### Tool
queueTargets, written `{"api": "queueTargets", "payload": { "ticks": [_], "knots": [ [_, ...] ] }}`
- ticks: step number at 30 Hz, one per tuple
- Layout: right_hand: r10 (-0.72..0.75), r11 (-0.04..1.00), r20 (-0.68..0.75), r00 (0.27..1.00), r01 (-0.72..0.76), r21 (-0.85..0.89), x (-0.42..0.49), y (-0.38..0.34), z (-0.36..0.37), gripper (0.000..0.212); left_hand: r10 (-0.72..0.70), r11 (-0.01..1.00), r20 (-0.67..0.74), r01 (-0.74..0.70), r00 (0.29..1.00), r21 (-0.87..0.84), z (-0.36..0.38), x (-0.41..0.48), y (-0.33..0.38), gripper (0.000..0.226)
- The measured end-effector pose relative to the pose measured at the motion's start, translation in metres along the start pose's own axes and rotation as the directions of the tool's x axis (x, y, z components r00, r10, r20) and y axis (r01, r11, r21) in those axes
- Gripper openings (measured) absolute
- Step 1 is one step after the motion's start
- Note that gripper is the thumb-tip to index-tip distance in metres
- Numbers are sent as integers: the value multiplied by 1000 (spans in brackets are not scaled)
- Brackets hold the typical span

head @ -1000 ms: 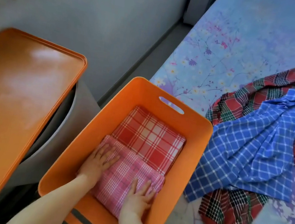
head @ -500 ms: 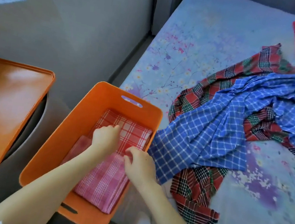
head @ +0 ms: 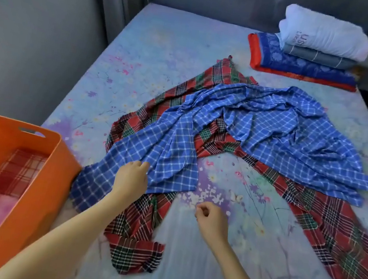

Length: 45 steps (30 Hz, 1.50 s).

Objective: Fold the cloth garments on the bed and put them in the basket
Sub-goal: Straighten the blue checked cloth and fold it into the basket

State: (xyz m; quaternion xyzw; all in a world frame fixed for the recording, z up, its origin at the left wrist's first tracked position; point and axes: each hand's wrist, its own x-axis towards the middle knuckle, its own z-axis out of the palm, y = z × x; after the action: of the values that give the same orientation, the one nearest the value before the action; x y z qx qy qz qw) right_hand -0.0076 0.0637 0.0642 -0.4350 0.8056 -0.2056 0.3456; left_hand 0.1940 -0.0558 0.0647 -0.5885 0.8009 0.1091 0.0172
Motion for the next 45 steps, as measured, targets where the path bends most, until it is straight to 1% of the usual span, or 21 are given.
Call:
{"api": "queueTargets", "payload": {
  "ticks": [5, 9, 13, 16, 18, 21, 24, 25, 27, 29, 31, 32, 34, 36, 38, 39, 40, 42, 43, 44, 45],
  "knots": [
    [54, 998, 29, 998, -54, -24, 36, 47, -41, 14, -45, 995, 64, 51, 997, -90, 31, 17, 56, 22],
    [99, 994, 41, 994, -97, -43, 67, 72, -53, 13, -110, 989, 110, 120, 988, -88, 52, 46, 77, 15],
    [145, 988, 52, 988, -141, -64, 100, 96, -52, 12, -136, 985, 178, 153, 975, -85, 83, 90, 93, 38],
    [192, 979, 54, 980, -187, -82, 127, 113, -48, 11, -154, 972, 277, 196, 948, -130, 115, 120, 108, 44],
    [212, 973, 63, 975, -204, -107, 149, 126, -41, 10, -204, 956, 329, 260, 922, -136, 143, 143, 118, 46],
    [227, 969, 61, 972, -219, -116, 176, 137, -31, 11, -250, 951, 362, 297, 898, -81, 174, 171, 130, 39],
    [233, 967, 81, 969, -222, -122, 201, 144, -15, 11, -296, 951, 364, 308, 883, 27, 198, 192, 136, 52],
    [228, 968, 94, 969, -215, -132, 211, 145, -9, 10, -306, 951, 364, 300, 880, 75, 203, 198, 135, 49],
    [213, 970, 119, 970, -195, -143, 222, 144, 0, 7, -285, 958, 365, 248, 886, 145, 203, 203, 133, 30],
    [199, 975, 134, 971, -181, -132, 228, 134, 5, 11, -244, 969, 372, 215, 896, 119, 194, 205, 125, 19],
    [143, 983, 120, 982, -127, -130, 231, 117, 6, 21, -159, 983, 374, 180, 914, -22, 176, 205, 117, 17],
    [108, 987, 102, 989, -94, -131, 234, 106, 5, 28, -91, 987, 376, 134, 922, -90, 163, 204, 113, 17],
    [11, 992, 63, 998, -4, -122, 238, 78, 2, 42, 81, 972, 379, 11, 922, -235, 129, 199, 106, 30],
    [-162, 978, 27, 987, 164, -128, 240, 43, -6, 54, 238, 916, 374, -80, 896, -393, 83, 193, 99, 38],
    [-358, 918, 45, 933, 360, -164, 240, 7, -17, 61, 386, 867, 394, -182, 834, -464, 33, 183, 93, 39],
    [-433, 882, 72, 899, 439, -173, 238, -10, -22, 60, 436, 847, 416, -208, 798, -489, 10, 177, 90, 37],
    [-483, 852, 97, 870, 493, -178, 236, -26, -27, 53, 468, 828, 439, -206, 767, -522, -11, 171, 87, 33],
    [-592, 784, 73, 802, 595, -178, 228, -54, -38, 34, 464, 812, 454, -161, 761, -561, -54, 160, 82, 29],
    [-643, 747, 33, 765, 637, -191, 221, -68, -46, 25, 440, 805, 434, -130, 787, -579, -78, 154, 78, 32],
    [-687, 713, -11, 726, 672, -199, 217, -76, -52, 25, 411, 787, 404, -94, 817, -610, -100, 148, 75, 37],
    [-718, 688, -58, 694, 693, -217, 211, -85, -59, 34, 364, 754, 356, -48, 861, -655, -122, 142, 72, 42]
  ]
}}
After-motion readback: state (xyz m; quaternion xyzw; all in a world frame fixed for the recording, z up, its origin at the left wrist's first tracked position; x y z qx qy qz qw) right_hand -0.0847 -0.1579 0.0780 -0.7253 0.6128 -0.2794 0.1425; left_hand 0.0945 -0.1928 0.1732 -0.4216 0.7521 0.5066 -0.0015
